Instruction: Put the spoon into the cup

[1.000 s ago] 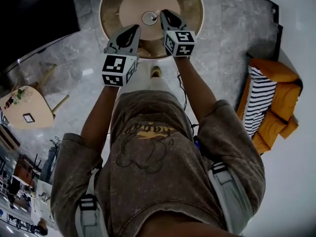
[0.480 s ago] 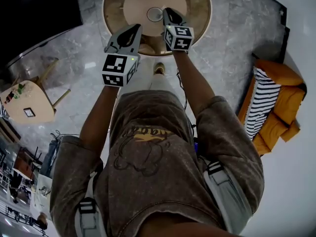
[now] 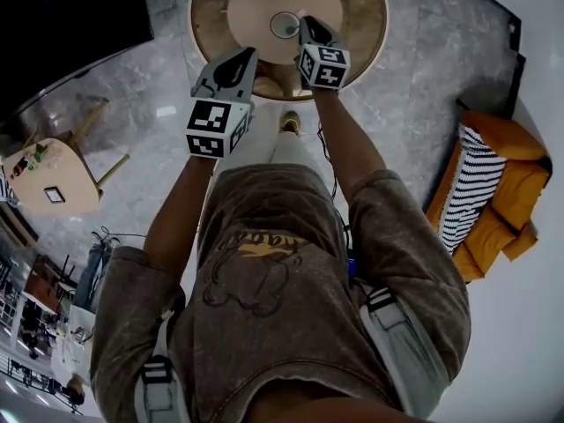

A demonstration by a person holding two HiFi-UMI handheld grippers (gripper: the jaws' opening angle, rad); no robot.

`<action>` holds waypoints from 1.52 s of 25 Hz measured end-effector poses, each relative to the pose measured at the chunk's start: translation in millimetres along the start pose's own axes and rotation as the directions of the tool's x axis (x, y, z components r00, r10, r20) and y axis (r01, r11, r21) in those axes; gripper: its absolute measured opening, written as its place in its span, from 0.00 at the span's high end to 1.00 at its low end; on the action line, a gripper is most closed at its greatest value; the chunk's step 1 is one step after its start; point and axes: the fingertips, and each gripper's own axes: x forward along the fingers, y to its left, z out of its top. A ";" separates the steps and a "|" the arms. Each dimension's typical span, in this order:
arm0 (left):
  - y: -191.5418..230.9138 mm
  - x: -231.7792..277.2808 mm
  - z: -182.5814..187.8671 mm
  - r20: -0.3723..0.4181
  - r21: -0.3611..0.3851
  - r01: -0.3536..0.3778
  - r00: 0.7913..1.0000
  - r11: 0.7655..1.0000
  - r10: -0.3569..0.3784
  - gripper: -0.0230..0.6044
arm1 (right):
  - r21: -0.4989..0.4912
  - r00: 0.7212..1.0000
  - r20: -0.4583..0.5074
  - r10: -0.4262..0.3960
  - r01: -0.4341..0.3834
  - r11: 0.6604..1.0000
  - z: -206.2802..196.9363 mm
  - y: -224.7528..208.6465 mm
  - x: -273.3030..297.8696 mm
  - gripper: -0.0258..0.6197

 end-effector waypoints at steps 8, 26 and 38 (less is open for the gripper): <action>8.4 1.4 -6.1 -0.017 -0.008 -0.005 1.000 1.000 0.005 0.94 | 0.022 0.999 -0.031 -0.011 0.011 1.000 -20.9 -0.8 12.8 0.87; 19.1 1.0 -12.5 -0.033 -0.039 -0.025 0.999 0.999 0.024 0.94 | 0.017 0.995 -0.094 0.013 -0.012 1.000 -38.5 1.8 11.5 0.72; 6.5 -9.7 -11.1 -0.021 -0.042 0.002 1.000 0.999 -0.003 0.94 | 0.005 0.997 -0.066 0.030 -0.030 1.000 -10.1 12.7 -15.6 0.70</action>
